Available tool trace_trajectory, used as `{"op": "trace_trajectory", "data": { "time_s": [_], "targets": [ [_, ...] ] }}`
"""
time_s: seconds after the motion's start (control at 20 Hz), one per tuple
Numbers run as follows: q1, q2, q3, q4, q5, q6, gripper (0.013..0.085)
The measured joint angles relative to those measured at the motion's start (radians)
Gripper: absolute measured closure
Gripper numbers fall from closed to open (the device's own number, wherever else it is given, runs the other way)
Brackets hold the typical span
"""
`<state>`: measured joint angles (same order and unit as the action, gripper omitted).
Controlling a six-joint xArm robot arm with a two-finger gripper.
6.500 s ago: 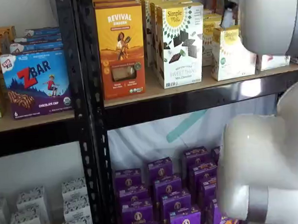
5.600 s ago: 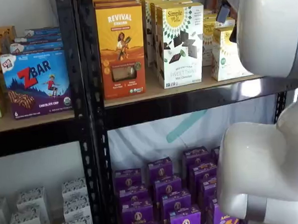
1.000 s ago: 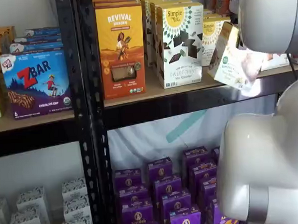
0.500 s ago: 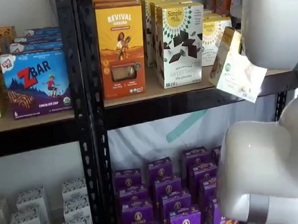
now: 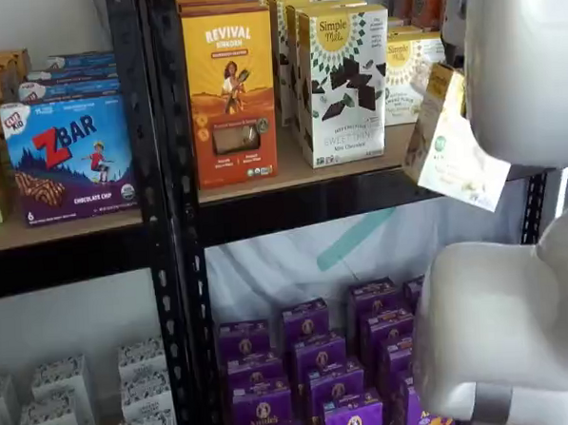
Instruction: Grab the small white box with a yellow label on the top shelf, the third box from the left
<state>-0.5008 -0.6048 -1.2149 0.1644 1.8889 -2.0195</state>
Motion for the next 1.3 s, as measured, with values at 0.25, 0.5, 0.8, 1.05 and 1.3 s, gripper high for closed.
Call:
{"op": "trace_trajectory", "data": {
  "time_s": [0.25,0.5,0.8,1.05,1.3],
  "targets": [
    [-0.002,-0.049,0.037,-0.001,0.011,0.000,0.0570],
    [-0.006,-0.083,0.059,0.006,0.023,-0.001,0.0610],
    [0.005,-0.112,0.072,0.002,0.049,0.011,0.0610],
    [0.029,-0.149,0.095,0.006,0.071,0.038,0.0610],
    [0.058,-0.171,0.107,0.009,0.095,0.069,0.0610]
  ]
}}
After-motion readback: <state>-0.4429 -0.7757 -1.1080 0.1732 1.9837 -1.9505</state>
